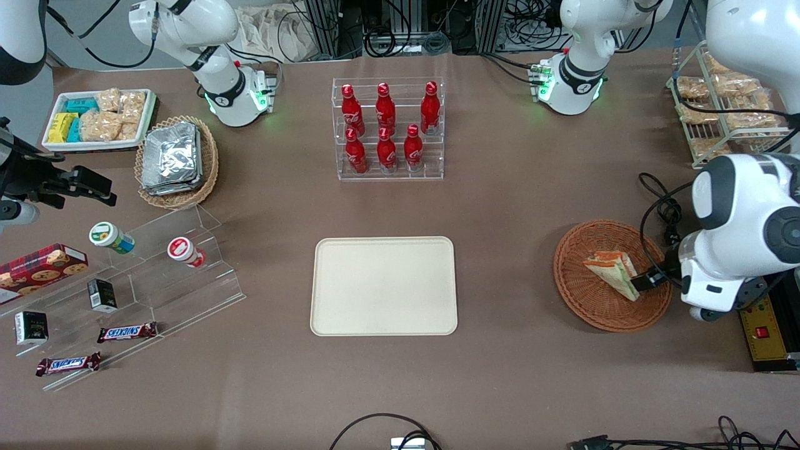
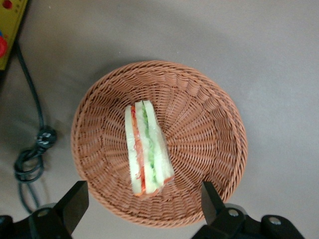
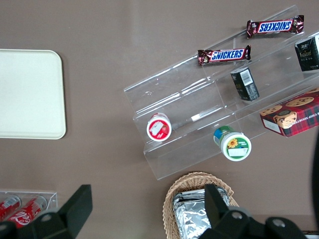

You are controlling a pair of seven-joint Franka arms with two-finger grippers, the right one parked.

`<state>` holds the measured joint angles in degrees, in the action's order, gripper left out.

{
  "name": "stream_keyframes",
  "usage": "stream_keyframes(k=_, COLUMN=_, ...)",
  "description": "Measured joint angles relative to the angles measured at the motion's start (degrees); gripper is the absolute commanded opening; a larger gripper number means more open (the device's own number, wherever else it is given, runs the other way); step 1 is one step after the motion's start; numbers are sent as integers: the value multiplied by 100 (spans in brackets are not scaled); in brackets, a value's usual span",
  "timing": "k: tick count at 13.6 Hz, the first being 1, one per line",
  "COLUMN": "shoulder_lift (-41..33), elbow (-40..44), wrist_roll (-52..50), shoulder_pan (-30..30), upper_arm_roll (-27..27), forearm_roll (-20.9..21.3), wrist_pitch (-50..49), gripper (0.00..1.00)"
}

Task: Place sandwich from basket to tray
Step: 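Move the left gripper down over the wrapped sandwich in the wicker basket, then close the left gripper on the sandwich and lift it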

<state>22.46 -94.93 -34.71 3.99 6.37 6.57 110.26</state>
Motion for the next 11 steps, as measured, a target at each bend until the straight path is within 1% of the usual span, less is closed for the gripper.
stream_keyframes(k=2, shoulder_lift=37, elbow=-259, wrist_roll=-415, shoulder_pan=-5, upper_arm_roll=2, forearm_roll=-3, wrist_pitch=250, gripper=100)
stream_keyframes(k=5, shoulder_lift=197, elbow=-373, wrist_roll=-925, shoulder_pan=-65, upper_arm_roll=6, forearm_roll=-3, wrist_pitch=313, gripper=100)
stream_keyframes(k=7, shoulder_lift=301, elbow=-467, wrist_roll=-1083, shoulder_pan=-90, upper_arm_roll=11, forearm_roll=-3, wrist_pitch=465, gripper=100)
stream_keyframes(k=11, shoulder_lift=328, elbow=-922, wrist_roll=-1159, shoulder_pan=-86, upper_arm_roll=10, forearm_roll=-3, wrist_pitch=993, gripper=100)
